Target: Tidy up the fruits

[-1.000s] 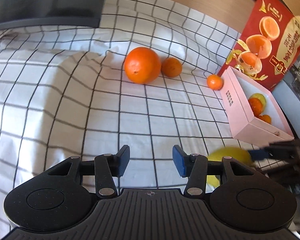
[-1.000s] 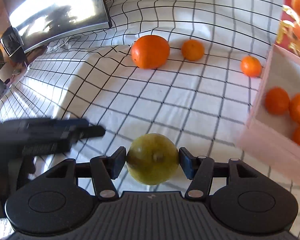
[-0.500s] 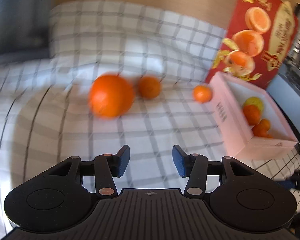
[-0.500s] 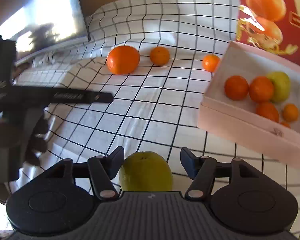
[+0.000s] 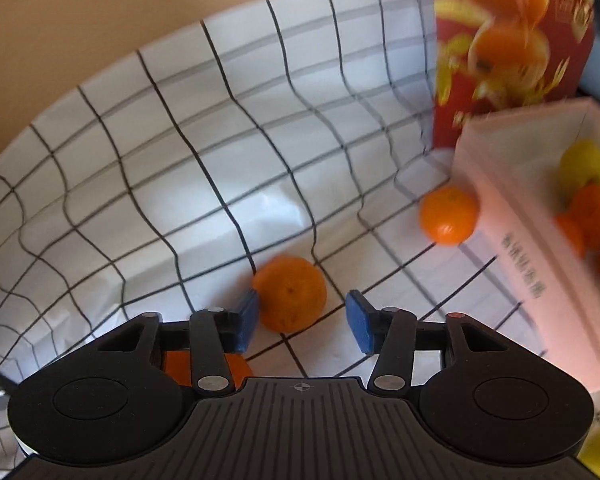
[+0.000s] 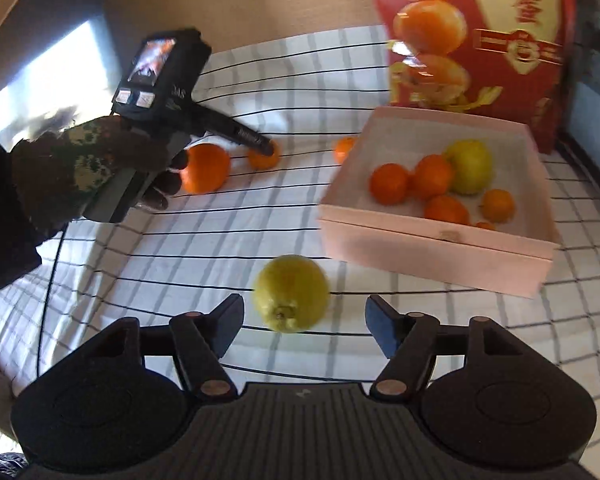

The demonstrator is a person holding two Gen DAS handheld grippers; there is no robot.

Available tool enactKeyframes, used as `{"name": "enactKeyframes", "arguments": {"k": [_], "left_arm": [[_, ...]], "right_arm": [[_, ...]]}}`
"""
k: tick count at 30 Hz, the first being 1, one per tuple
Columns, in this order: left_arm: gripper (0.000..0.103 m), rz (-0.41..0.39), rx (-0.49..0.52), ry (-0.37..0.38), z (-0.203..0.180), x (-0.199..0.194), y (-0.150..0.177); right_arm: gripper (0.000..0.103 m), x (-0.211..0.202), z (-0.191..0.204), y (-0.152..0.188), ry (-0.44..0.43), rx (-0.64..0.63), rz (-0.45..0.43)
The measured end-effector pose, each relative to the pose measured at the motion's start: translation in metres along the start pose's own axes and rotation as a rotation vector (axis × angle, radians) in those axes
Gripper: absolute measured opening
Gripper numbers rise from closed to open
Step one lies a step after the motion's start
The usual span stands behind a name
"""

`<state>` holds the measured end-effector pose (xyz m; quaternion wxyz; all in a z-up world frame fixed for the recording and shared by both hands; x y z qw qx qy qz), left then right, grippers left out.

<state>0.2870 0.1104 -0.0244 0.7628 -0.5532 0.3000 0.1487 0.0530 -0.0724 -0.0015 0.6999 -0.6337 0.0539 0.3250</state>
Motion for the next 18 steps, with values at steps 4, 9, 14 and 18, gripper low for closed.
{"name": "enactKeyframes", "arguments": {"k": [4,9,14,18], "left_arm": [[0.056,0.023,-0.008,-0.034,0.009,0.013,0.005],[0.054,0.032,0.01,-0.009,0.012,0.023,0.012],[0.054,-0.009,-0.033,0.022,0.01,0.009,0.011],[0.054,-0.078,-0.051,0.048,-0.001,-0.028,0.005]], "right_arm": [[0.068,-0.007,-0.018,0.009,0.085,-0.019,0.004],[0.068,-0.013,-0.039,0.025,0.135,0.035,0.027],[0.068,-0.017,-0.05,0.034,0.159,0.052,0.038],[0.068,-0.017,-0.054,0.036,0.172,0.044,0.035]]}}
Point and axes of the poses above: each gripper's, at about its wrist camera, not at the fingertips, and x roughly the way its jaws point, z to its left, y to its underside, the point moved 10 cm from there along x, roughly the way its jaws point, and after that the axes turned 14 degrees about -z, right-handed, at the moved point
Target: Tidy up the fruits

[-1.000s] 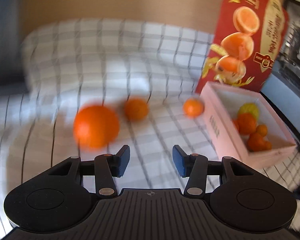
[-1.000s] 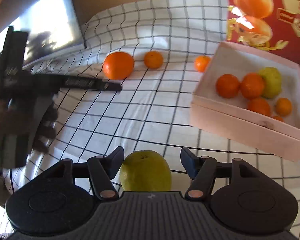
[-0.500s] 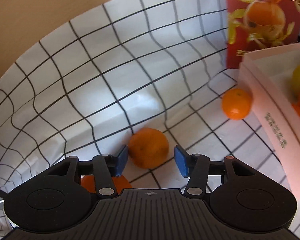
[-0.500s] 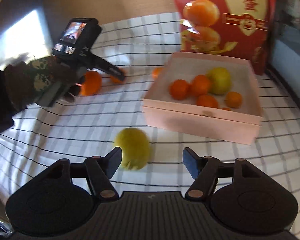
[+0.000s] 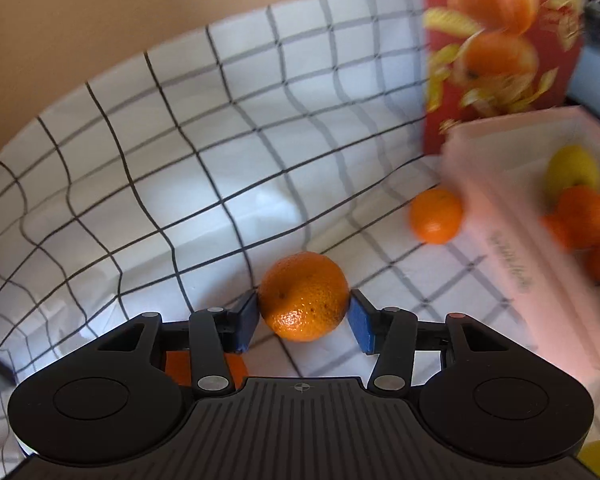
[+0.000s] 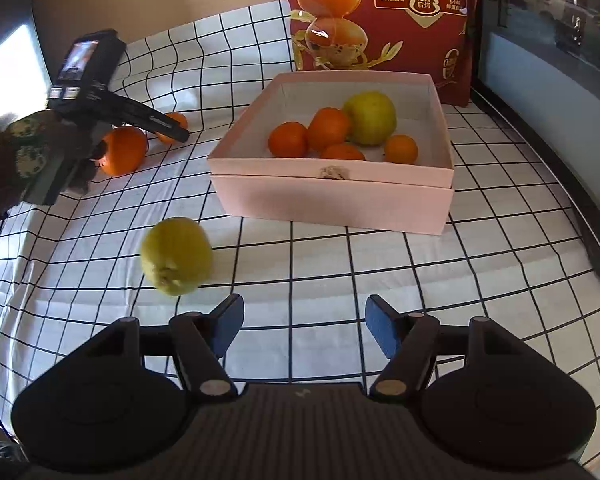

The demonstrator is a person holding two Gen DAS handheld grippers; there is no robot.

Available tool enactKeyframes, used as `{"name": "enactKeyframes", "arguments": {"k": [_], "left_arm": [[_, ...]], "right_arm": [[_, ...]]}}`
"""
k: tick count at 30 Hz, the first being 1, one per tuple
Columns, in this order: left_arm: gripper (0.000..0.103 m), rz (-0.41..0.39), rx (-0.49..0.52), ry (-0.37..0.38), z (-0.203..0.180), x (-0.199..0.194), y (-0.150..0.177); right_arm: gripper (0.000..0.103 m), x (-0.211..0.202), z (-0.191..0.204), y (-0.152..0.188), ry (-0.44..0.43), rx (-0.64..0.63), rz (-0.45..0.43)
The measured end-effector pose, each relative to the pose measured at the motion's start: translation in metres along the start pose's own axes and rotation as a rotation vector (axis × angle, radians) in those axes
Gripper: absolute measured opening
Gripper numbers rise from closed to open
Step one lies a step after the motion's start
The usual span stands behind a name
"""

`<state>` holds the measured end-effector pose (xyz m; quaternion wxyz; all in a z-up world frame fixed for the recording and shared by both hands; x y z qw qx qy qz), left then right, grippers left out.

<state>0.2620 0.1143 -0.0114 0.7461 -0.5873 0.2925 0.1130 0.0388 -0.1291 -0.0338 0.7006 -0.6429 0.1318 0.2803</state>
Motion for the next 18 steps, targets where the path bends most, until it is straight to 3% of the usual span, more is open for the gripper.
{"name": "enactKeyframes", "arguments": {"k": [6,11,18], "left_arm": [[0.054,-0.072,-0.162,0.071,-0.025,-0.077,0.015],[0.054,-0.033,-0.26,0.044,-0.036,-0.124,0.068],[0.054,0.03,-0.349,0.009,-0.036,-0.153,0.122]], "right_arm": [[0.068,0.007,0.004,0.0,-0.021,-0.001,-0.002],[0.069,0.014,0.024,-0.003,-0.067,-0.045,-0.01],[0.076,0.022,0.075,-0.011,-0.177,-0.164,-0.037]]}}
Point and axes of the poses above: each gripper's, at about its wrist camera, not at the fingertips, and x roughly the way its jaws point, z to its left, y to its underside, the point moved 10 cm from there along x, roughly the way its jaws point, and after that the axes turned 14 degrees about -z, right-handed, at the moved point
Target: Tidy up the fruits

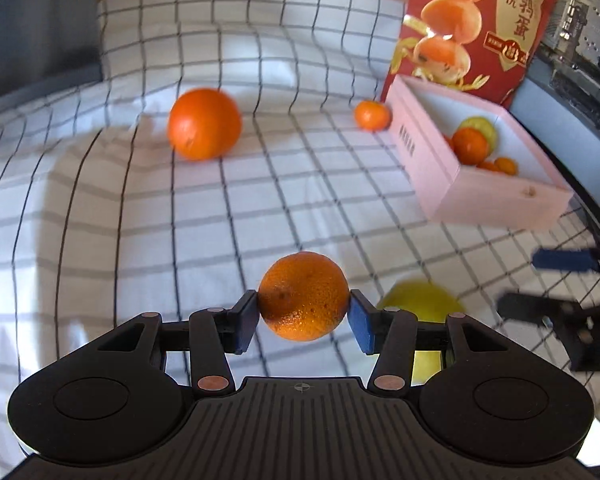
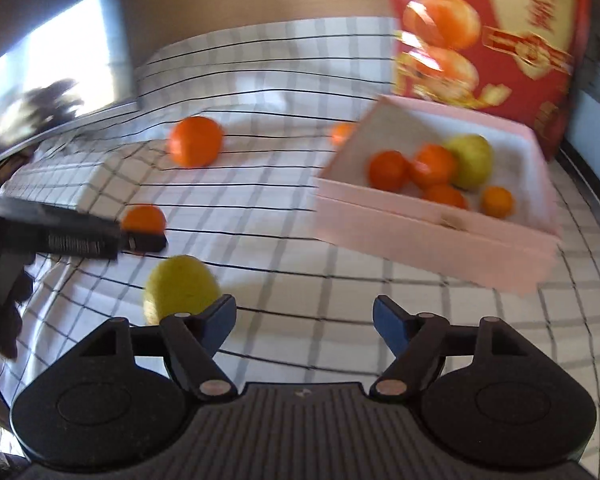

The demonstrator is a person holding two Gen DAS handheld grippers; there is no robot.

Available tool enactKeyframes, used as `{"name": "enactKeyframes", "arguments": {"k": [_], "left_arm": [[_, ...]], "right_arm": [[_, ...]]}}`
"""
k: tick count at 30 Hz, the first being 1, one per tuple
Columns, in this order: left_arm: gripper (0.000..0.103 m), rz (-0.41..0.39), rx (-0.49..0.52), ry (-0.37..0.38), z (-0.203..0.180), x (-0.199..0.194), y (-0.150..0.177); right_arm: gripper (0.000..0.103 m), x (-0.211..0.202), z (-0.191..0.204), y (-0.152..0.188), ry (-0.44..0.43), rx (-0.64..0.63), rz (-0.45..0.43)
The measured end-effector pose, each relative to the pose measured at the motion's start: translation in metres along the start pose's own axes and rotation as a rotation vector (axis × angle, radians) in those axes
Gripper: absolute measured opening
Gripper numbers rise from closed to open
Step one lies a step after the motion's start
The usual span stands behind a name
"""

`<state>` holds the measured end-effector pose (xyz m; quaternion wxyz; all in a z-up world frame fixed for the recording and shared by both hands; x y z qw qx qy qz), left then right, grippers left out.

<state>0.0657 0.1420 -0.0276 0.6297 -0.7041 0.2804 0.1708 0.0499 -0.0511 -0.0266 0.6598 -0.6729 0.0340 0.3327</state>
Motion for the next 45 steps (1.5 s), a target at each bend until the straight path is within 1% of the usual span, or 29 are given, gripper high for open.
{"name": "enactKeyframes", "arguments": {"k": [2,6,9,11,17,19,20,21,23,25,27,32,35,39,41,43,45], "left_arm": [[0.054,0.004,-0.021,-0.013,0.004,-0.006,0.01],[0.054,0.02,-0.063,-0.041,0.014,-0.012,0.023],[0.054,0.02,-0.074,-0.049,0.016,-0.014,0.028],[0.054,0.017,-0.075,-0.054,0.015,-0.014,0.027],[0.054,0.015,-0.081,-0.07,0.015,-0.012,0.026],[0.054,0.02,-0.086,-0.067,0.016,-0.01,0.026],[0.054,0.025,-0.089,-0.065,0.015,-0.009,0.026],[0.054,0.03,-0.089,-0.062,0.014,-0.008,0.027],[0.054,0.032,-0.076,-0.062,0.013,-0.009,0.028],[0.054,0.034,-0.076,-0.058,0.013,-0.009,0.028],[0.054,0.034,-0.073,-0.066,0.016,-0.011,0.028],[0.054,0.034,-0.064,-0.113,0.031,-0.016,0.03],[0.054,0.031,-0.079,-0.134,0.041,-0.02,0.03],[0.054,0.03,-0.091,-0.136,0.045,-0.024,0.033],[0.054,0.029,-0.092,-0.135,0.045,-0.025,0.033],[0.054,0.029,-0.092,-0.134,0.045,-0.025,0.033],[0.054,0.03,-0.09,-0.133,0.044,-0.025,0.033]], "right_arm": [[0.076,0.01,0.011,-0.001,-0.012,-0.018,0.004],[0.076,0.025,0.023,-0.003,-0.012,0.003,-0.007],[0.076,0.034,0.026,-0.001,-0.028,0.015,0.025],[0.076,0.039,0.027,0.002,-0.031,-0.001,0.053],[0.076,0.029,0.017,0.018,0.012,-0.055,0.078],[0.076,0.023,0.01,0.022,0.031,-0.044,0.081],[0.076,0.019,0.008,0.022,0.026,-0.032,0.077],[0.076,0.014,0.008,0.021,0.011,-0.023,0.07],[0.076,0.003,0.017,0.015,-0.052,-0.016,0.047],[0.076,-0.006,0.032,0.012,-0.135,-0.023,0.042],[0.076,-0.008,0.048,0.01,-0.189,-0.039,0.044],[0.076,0.001,0.081,0.012,-0.243,-0.075,0.053],[0.076,0.007,0.097,0.018,-0.262,-0.129,0.07],[0.076,0.014,0.104,0.026,-0.216,-0.192,0.079],[0.077,0.016,0.098,0.027,-0.195,-0.182,0.082],[0.077,0.016,0.09,0.025,-0.191,-0.151,0.085],[0.077,0.014,0.081,0.021,-0.175,-0.125,0.072]]}}
Point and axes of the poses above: each gripper's, at about its wrist camera, not at the fingertips, and x roughly the way its jaws point, z to its left, y to its underside, the point moved 10 cm from there along x, roughly the way its jaws point, and after that the axes turned 14 degrees about -z, right-handed, at the moved point
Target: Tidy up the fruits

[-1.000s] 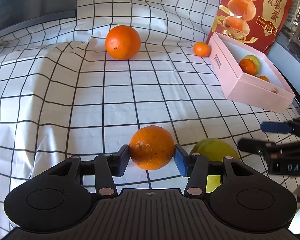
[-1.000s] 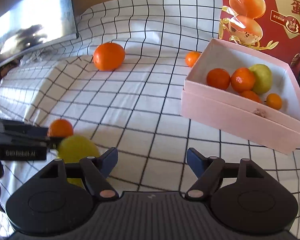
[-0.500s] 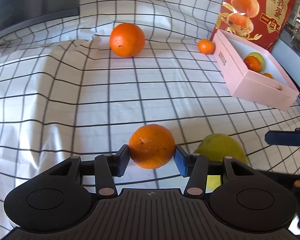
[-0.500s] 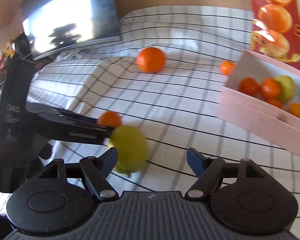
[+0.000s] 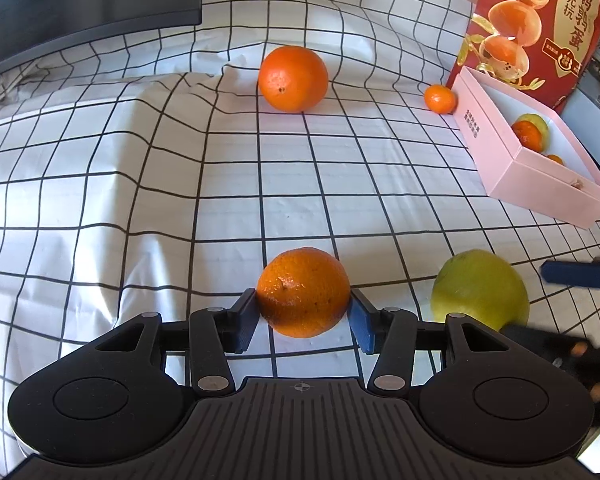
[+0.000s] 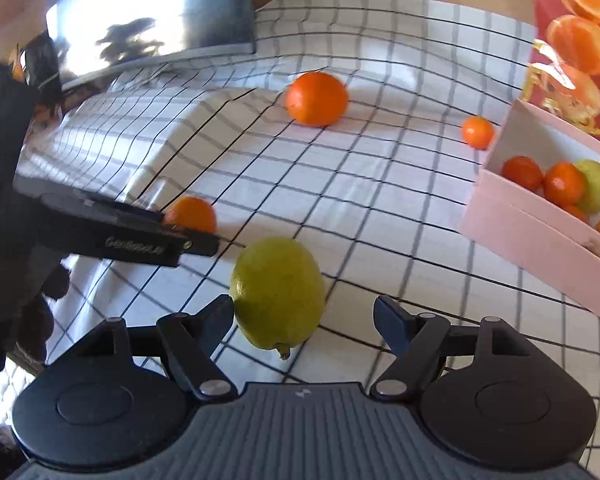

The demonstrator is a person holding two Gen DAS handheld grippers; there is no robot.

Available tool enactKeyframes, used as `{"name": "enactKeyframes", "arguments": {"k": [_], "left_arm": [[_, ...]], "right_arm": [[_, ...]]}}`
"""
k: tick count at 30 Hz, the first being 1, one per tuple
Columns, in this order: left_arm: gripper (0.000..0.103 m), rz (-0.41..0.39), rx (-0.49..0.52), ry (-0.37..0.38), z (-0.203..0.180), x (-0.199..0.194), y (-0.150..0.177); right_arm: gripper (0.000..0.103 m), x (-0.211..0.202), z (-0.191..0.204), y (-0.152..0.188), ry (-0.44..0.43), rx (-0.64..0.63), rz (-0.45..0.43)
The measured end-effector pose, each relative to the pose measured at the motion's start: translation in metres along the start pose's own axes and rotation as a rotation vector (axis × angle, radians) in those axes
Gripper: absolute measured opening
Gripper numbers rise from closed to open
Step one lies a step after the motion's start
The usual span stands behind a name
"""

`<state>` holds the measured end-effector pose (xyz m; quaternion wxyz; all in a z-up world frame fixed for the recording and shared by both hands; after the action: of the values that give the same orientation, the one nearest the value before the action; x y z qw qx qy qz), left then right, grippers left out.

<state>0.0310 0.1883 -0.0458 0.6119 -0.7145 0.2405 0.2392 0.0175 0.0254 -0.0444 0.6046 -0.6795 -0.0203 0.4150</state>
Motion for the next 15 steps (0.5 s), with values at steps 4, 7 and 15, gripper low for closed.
{"name": "enactKeyframes", "arguments": {"k": [4,7,15], "left_arm": [[0.054,0.001,-0.003,0.005,0.0,0.001,-0.001],[0.054,0.0,-0.011,0.013,0.001,0.001,-0.001],[0.054,0.005,-0.046,0.038,0.005,0.002,-0.001]], "right_arm": [[0.077,-0.007,-0.012,-0.005,0.051,0.003,-0.036],[0.077,-0.003,-0.007,-0.002,0.03,-0.013,-0.016],[0.07,0.038,0.015,0.008,-0.007,-0.066,0.028]]}}
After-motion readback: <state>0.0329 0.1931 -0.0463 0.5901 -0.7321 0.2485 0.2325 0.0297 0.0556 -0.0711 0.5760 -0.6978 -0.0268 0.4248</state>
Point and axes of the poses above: each gripper's, at about its wrist camera, not at the fingertips, and x roughly the way its jaws point, z to its left, y to its underside, the point moved 10 cm from there along x, roughly the way its jaws point, and after that the axes turned 14 degrees about -z, right-handed, at the moved point
